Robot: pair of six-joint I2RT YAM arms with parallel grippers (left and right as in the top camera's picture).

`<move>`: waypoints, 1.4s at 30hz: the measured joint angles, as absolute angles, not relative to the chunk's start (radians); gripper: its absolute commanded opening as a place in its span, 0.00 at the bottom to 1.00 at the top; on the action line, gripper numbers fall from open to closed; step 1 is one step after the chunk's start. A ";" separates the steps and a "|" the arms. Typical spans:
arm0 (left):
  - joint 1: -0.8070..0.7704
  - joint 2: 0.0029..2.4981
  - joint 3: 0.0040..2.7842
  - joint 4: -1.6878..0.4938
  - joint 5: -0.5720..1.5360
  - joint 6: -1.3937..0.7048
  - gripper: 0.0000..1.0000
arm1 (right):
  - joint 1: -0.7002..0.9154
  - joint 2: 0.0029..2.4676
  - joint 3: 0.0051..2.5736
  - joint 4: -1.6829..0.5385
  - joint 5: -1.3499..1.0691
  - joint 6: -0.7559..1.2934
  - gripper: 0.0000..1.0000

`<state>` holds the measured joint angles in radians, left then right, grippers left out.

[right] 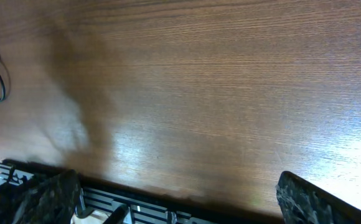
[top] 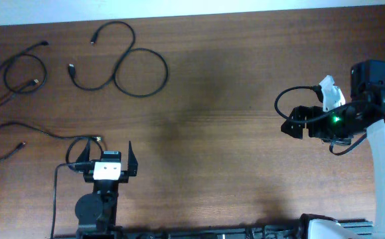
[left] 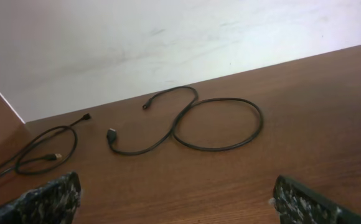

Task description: Untangle cables

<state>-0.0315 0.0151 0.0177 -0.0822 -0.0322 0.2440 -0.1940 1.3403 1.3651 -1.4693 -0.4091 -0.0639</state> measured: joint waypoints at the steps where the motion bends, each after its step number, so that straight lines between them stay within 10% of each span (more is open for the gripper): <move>1: -0.031 0.015 0.018 -0.082 -0.032 0.244 0.99 | -0.194 1.340 1.365 -1.469 -0.409 -0.064 0.99; 42: -0.029 0.017 0.017 -0.083 -0.009 0.239 0.99 | -0.194 1.340 1.365 -1.470 -0.409 -0.064 0.99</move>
